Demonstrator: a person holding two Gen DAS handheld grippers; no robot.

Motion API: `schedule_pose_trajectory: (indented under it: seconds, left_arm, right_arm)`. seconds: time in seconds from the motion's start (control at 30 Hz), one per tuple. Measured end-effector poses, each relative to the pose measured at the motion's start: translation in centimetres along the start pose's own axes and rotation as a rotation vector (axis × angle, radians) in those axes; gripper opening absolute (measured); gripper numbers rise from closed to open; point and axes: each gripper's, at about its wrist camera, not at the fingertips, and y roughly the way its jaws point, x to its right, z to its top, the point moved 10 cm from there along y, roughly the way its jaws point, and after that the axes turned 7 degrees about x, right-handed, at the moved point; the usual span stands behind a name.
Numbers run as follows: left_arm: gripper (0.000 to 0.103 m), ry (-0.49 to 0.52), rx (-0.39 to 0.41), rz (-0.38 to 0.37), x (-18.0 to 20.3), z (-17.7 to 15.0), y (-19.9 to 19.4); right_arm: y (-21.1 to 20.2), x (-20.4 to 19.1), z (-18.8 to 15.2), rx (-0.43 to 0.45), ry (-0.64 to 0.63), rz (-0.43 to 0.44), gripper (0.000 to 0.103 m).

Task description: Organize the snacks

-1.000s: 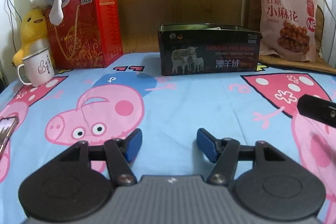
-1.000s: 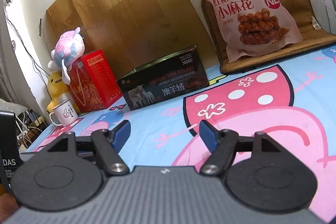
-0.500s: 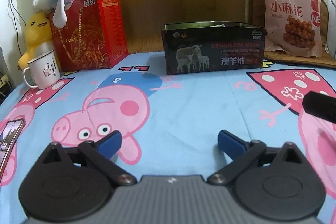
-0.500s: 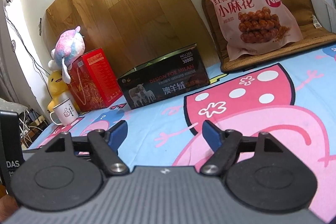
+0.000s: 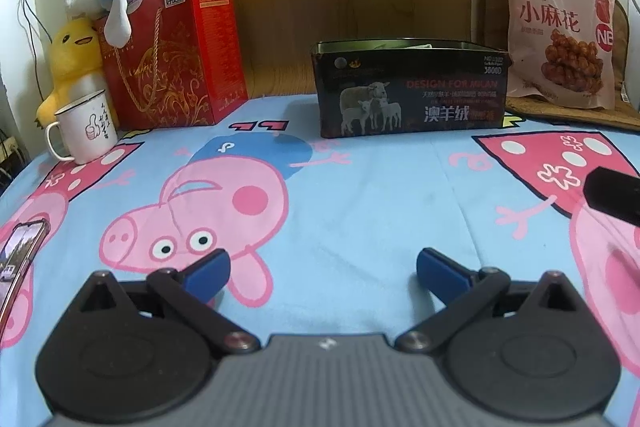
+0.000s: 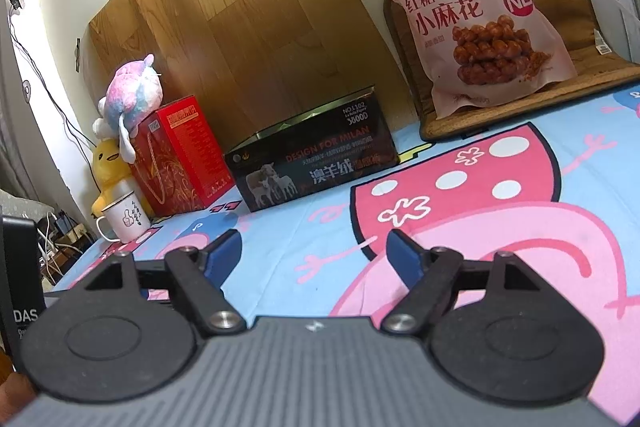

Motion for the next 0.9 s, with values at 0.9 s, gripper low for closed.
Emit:
schedule_pose_trajectory:
  seconds: [0.9]
  left_arm:
    - [0.103,-0.109,0.000,0.002,-1.6,-0.3,-0.2]
  right_arm:
    - [0.0,0.1,0.1,0.003,0.004,0.006,0.083]
